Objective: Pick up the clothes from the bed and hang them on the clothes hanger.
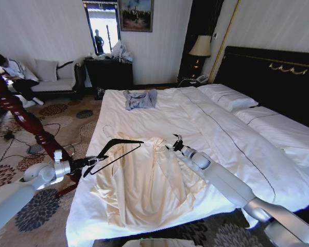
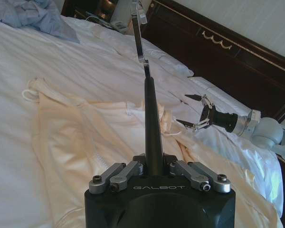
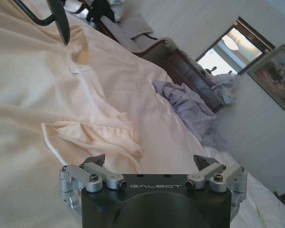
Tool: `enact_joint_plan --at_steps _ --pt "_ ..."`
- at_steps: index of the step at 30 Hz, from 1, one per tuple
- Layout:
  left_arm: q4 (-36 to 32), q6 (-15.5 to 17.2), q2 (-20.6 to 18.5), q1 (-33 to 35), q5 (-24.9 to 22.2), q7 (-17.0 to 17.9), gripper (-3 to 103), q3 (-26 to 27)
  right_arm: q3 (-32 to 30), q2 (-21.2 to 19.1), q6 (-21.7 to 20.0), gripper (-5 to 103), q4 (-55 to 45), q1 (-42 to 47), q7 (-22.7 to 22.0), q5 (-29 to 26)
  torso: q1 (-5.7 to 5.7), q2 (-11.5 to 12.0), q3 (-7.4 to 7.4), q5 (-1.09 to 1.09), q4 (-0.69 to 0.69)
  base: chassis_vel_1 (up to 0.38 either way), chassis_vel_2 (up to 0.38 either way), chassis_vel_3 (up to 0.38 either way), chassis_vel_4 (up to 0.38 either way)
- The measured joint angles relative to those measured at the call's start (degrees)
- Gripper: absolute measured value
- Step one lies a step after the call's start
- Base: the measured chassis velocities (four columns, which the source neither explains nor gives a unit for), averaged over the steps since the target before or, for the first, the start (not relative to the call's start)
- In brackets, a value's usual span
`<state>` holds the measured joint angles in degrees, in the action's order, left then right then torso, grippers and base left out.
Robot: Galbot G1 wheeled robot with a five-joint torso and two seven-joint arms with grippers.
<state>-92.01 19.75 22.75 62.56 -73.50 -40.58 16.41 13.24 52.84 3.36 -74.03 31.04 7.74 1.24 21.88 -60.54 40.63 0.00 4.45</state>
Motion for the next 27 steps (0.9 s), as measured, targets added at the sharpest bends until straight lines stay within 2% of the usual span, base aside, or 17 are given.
enact_joint_plan --at_steps 9,12,17,19,21,24,27 --pt "-0.6 0.02 -0.92 2.08 0.0 0.29 18 2.32 2.69 2.23 3.18 100 4.29 -2.49 0.77 7.64 0.0 0.0 0.0 0.0 0.0 0.0 0.0 0.0 0.0" --pt "-1.07 0.07 -1.21 3.98 0.09 0.38 18 3.92 4.07 2.86 4.8 100 6.12 -3.48 1.18 12.89 0.0 0.0 0.0 0.0 -0.01 0.0 0.0 0.0 0.0" --pt "-1.62 0.08 -1.69 6.68 0.51 0.4 18 6.06 5.17 3.99 5.71 100 7.45 -4.58 0.98 15.28 0.0 0.0 0.0 0.0 0.0 0.0 0.0 0.0 0.0" --pt "-1.86 0.03 -2.39 8.4 0.63 0.36 18 7.56 6.32 4.94 6.28 91 7.96 -5.44 0.78 16.06 0.0 0.0 0.0 0.0 -0.01 0.0 0.0 0.0 0.0" --pt "-1.86 0.02 -2.46 8.58 0.62 0.36 18 7.79 6.5 5.09 6.41 91 7.99 -5.53 0.78 16.24 0.0 -0.01 0.0 0.0 -0.02 0.0 0.0 0.0 0.0" --pt "-1.89 0.02 -2.69 9.31 0.57 0.36 18 8.6 7.26 5.23 6.93 75 8.01 -5.69 0.79 16.5 0.0 0.0 0.0 0.0 0.01 0.0 0.0 0.0 0.0" --pt "-2.04 0.01 -2.86 9.86 0.57 0.36 18 8.94 7.57 5.22 7.16 69 7.97 -5.69 0.73 16.51 0.0 0.0 0.0 0.0 0.0 0.0 0.0 0.0 0.0"
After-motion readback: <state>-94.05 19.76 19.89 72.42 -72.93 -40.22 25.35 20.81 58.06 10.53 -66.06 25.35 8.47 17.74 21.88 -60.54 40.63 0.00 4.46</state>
